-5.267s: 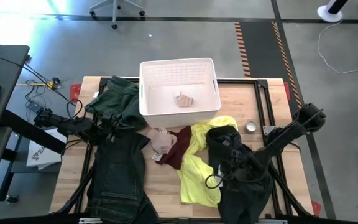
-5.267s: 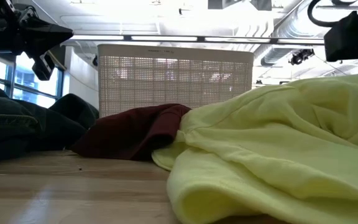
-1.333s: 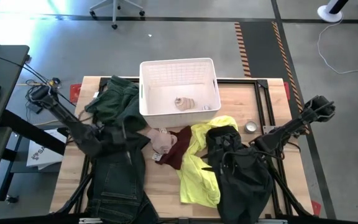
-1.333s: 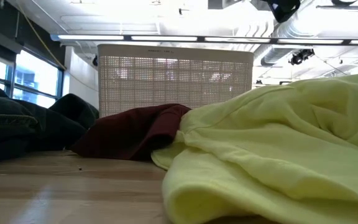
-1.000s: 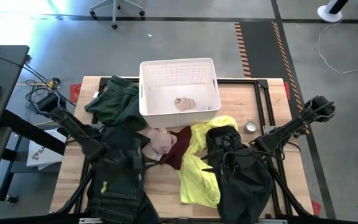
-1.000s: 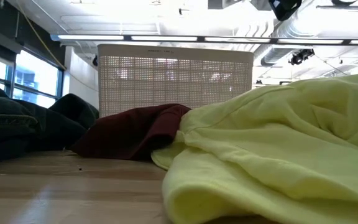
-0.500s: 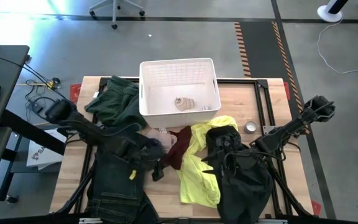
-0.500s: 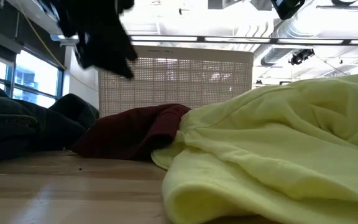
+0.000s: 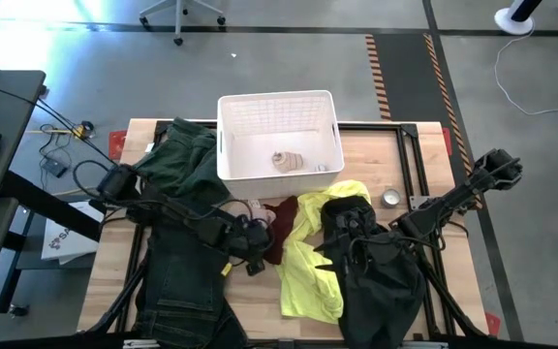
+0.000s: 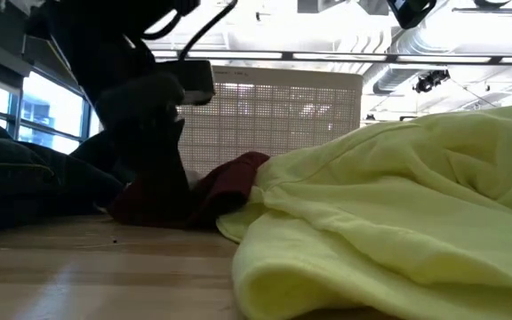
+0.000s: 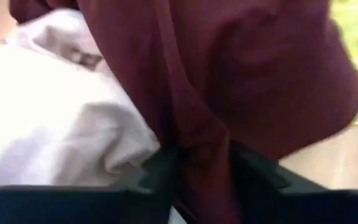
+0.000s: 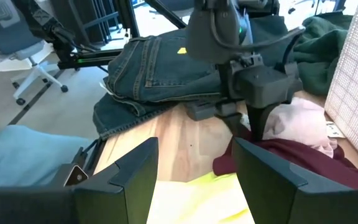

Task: Sort clothes
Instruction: Put the dark red underwear into the white laundry bin, then put the pink underwear into the white laundry bin

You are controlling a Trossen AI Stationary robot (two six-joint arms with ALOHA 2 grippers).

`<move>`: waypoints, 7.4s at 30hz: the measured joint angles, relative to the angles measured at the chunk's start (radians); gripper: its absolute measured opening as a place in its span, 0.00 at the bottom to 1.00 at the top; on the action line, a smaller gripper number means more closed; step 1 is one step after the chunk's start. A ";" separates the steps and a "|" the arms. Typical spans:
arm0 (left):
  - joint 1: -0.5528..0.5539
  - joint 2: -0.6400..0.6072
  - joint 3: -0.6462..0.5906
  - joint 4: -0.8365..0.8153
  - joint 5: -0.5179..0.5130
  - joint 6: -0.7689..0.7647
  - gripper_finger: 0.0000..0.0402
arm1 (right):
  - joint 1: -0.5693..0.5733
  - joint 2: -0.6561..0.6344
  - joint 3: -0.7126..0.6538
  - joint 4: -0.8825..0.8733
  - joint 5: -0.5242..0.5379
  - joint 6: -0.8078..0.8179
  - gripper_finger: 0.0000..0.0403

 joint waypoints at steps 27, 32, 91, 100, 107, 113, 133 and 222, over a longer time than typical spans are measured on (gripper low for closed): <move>0.002 -0.500 0.481 0.190 -0.440 0.919 0.00 | 0.022 0.000 0.000 -0.007 0.008 0.000 0.51; 0.093 -0.538 0.513 0.261 -0.440 1.135 0.00 | 0.022 0.000 0.000 -0.009 0.008 0.001 0.51; 0.886 -0.117 0.531 -0.615 -0.192 0.658 0.41 | 0.019 0.000 0.000 -0.007 0.056 0.009 0.51; 0.642 -0.367 0.531 -0.640 -0.135 0.534 0.43 | 0.019 0.000 0.000 -0.006 0.055 0.008 0.51; 0.138 -0.381 0.521 -0.650 -0.227 0.373 0.37 | 0.019 0.000 0.000 0.007 0.055 0.000 0.51; -0.128 -0.253 0.456 -0.632 -0.252 0.230 0.34 | 0.020 0.000 0.000 0.015 0.055 -0.001 0.51; 0.021 0.173 0.405 -0.700 -0.110 0.184 0.49 | 0.020 0.000 0.000 0.014 0.042 0.001 0.51; 0.827 0.190 0.711 -0.952 0.250 0.707 0.06 | 0.092 0.000 0.000 0.011 0.138 0.033 0.51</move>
